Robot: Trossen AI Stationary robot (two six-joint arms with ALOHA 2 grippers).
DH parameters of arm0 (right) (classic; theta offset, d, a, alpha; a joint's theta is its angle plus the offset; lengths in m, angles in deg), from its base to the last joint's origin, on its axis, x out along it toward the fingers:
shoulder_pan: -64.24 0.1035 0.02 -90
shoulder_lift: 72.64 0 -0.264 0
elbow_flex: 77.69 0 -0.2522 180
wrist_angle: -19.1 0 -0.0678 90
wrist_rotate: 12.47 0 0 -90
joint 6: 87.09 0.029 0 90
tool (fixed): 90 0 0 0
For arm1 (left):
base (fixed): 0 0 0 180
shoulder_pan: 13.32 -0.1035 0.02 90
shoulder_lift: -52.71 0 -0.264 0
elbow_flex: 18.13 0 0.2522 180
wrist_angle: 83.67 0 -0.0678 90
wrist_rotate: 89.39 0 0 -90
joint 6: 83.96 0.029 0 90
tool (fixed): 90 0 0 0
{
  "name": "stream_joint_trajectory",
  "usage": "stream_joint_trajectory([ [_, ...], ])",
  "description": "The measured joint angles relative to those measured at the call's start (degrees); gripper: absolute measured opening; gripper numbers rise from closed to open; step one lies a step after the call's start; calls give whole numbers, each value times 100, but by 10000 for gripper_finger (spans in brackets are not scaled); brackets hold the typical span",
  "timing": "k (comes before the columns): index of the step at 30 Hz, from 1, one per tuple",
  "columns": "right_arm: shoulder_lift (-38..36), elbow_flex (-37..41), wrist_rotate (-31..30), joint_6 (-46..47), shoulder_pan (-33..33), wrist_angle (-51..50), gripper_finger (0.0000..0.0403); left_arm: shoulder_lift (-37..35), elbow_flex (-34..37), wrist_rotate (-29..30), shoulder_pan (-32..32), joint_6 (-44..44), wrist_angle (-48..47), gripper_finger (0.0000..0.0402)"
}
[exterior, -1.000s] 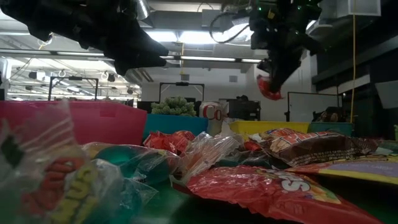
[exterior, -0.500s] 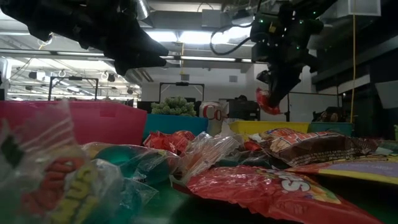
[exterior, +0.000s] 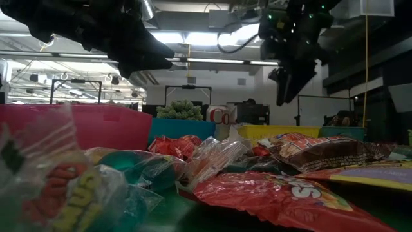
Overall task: Sort candy
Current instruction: Put the blue chocolate bar into the orange bin
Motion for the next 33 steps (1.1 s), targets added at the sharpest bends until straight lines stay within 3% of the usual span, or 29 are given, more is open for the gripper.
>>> stream_joint_trajectory([
  [10, -6, -520, 540, 1137, 1128, -207, 198, 0, 0, 0, 1, 0, -2, 151],
  [14, 61, -520, 180, 1965, 1721, -94, 198, 0, 0, 0, 1, 2, -4, 151],
  [22, 516, -520, -1167, 3165, 2787, 23, 198, 0, 0, 0, 2, 2, -47, 151],
  [33, 1403, -520, -1237, 3597, 3232, -265, 198, 0, 0, -12, 2, 2, -92, 151],
])
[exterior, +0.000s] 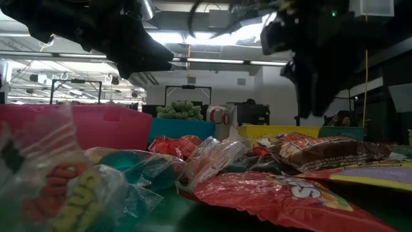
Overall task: Sort candy
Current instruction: Put the blue chocolate bar into the orange bin
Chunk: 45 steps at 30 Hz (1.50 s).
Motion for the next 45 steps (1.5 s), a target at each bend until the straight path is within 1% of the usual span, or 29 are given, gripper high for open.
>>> stream_joint_trajectory([
  [7, 445, 2, 6, 147, -19, 49, 198, 0, 0, -12, 4, 0, -22, 151],
  [13, 706, 4, 143, 147, -19, 137, 198, 0, 0, -16, 4, 0, -42, 151],
  [18, 732, 4, 267, 124, -17, 352, 198, 0, 1, -15, 4, 0, -42, 151],
  [23, 732, 4, 258, 123, -17, 360, 198, 0, 0, -16, 4, 0, -42, 151],
  [29, 736, 4, 253, 123, -17, 595, 198, 0, 1, -16, 4, 0, -42, 151],
  [35, 1028, 11, 230, 123, -17, 607, 198, 0, 0, -16, 4, 0, -45, 151],
  [41, 1165, -11, -26, 118, -8, 587, 198, 0, 1, -16, 4, 0, -76, 151],
  [45, 1169, -11, -52, 94, -17, 545, 197, 0, 0, -16, 4, 0, -79, 151],
])
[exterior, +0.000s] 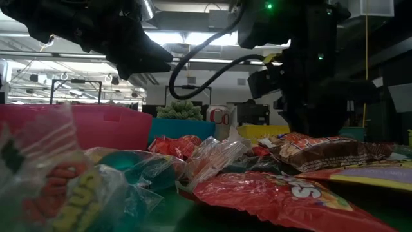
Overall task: Sort candy
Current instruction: Put the blue chocolate bar into the orange bin
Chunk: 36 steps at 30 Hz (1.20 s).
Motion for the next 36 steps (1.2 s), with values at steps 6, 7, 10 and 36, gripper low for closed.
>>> stream_joint_trajectory([
  [6, 7, 4, 11, -23, -2, -107, 157, 0, 1, 0, 0, 0, 0, 151],
  [7, 9, 5, 21, -25, -2, -109, 145, 0, 0, 0, 0, 0, 0, 151],
  [10, 9, 11, 77, -30, -4, -148, 110, 0, 2, 0, 0, 0, 0, 151],
  [36, -859, -26, 172, -94, -59, -616, 70, 0, 2, -4, 0, 0, 0, 151],
])
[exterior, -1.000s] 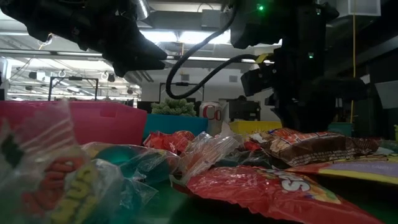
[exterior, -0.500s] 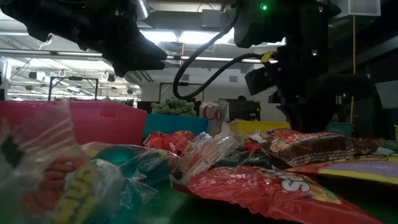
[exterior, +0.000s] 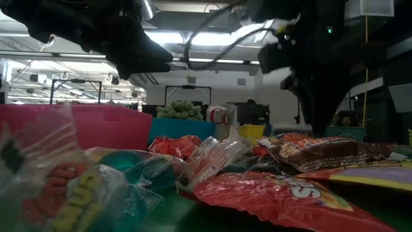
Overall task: Sort candy
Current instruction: Put the blue chocolate bar into the orange bin
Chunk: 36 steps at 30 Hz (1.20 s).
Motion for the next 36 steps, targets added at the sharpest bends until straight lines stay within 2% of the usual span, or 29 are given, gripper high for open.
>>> stream_joint_trajectory([
  [6, -571, -9, -59, -418, -392, -6, 71, 0, 0, -9, 0, 0, 4, 151],
  [13, -961, -13, -904, -1245, -1273, 48, 71, 0, 0, -11, 0, 0, 9, 151],
  [17, -940, -13, -1113, -1892, -1858, 186, 71, 0, 0, -13, 0, 0, 9, 151],
  [23, -913, -13, -1125, -2407, -2639, 553, 71, 0, 0, -36, 8, 0, 17, 151],
  [30, -911, -13, -954, -2474, -3205, 630, 72, 0, -36, -669, 174, 15, 42, 151],
  [36, -911, -13, -680, -2477, -3375, 637, 72, 0, -372, -772, 603, 856, -1, 151],
])
